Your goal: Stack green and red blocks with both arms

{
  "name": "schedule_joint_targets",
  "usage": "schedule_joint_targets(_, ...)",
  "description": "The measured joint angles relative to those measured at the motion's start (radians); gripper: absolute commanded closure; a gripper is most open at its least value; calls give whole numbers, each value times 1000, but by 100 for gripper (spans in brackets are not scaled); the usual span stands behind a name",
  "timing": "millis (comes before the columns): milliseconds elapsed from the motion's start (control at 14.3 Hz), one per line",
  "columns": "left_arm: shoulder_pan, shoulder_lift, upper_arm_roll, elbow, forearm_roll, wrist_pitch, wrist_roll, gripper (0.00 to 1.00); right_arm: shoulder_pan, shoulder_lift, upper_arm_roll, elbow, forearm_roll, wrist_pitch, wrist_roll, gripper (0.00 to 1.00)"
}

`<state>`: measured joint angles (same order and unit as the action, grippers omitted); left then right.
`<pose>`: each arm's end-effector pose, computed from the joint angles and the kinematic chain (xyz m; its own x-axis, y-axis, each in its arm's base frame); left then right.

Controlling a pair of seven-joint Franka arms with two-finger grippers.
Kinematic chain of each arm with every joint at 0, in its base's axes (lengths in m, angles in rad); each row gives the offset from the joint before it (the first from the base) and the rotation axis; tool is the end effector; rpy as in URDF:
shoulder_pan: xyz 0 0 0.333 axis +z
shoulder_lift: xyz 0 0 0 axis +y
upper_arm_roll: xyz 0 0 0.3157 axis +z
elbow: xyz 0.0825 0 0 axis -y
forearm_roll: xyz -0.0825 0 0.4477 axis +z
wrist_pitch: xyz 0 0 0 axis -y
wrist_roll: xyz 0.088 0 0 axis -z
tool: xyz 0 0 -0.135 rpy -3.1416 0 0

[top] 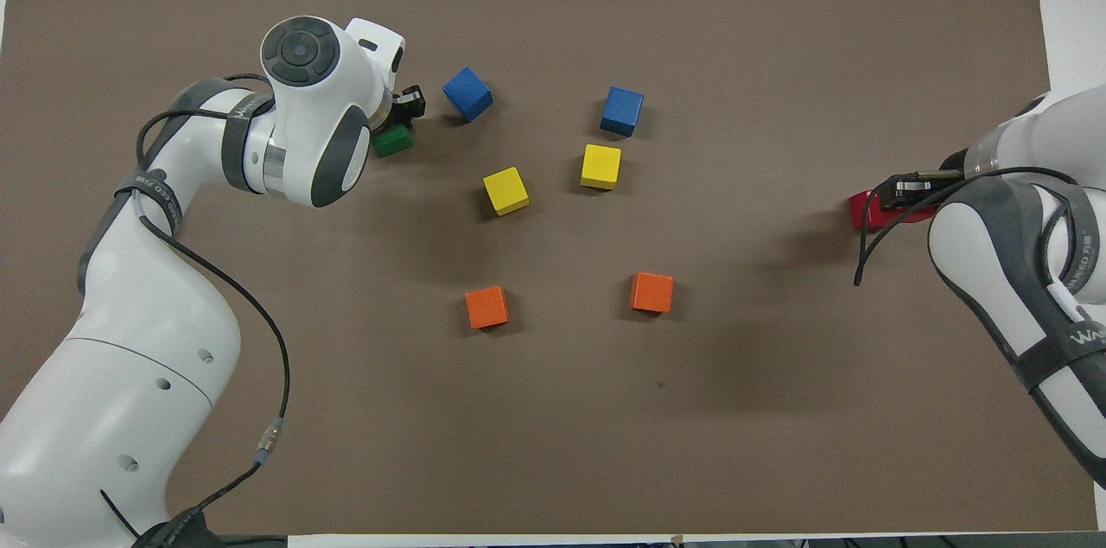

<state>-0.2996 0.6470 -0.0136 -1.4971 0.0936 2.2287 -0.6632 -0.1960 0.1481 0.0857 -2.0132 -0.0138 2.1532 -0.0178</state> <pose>0.7404 -0.2332 0.2347 0.9501 0.2926 0.1085 0.2948 -0.9556 -0.0045 0.6289 -0.0709 0.3170 0.9963 -0.0856 -0.0075 -0.0857 -0.9963 -0.0013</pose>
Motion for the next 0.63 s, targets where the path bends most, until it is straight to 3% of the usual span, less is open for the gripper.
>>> schedule_joint_targets(140,51,-44,4,5,-1,-86,112,100,-22,0,0,-17,0,28,-24,80)
schedule_joint_targets(349,185,-179,7,-22,-5,-241,395,100,-27,0,1,-31,0,44,-30,80)
schedule_joint_targets(628,360,-330,9,-161,-11,-263,765,100,-26,0,6,-55,0,87,-30,80)
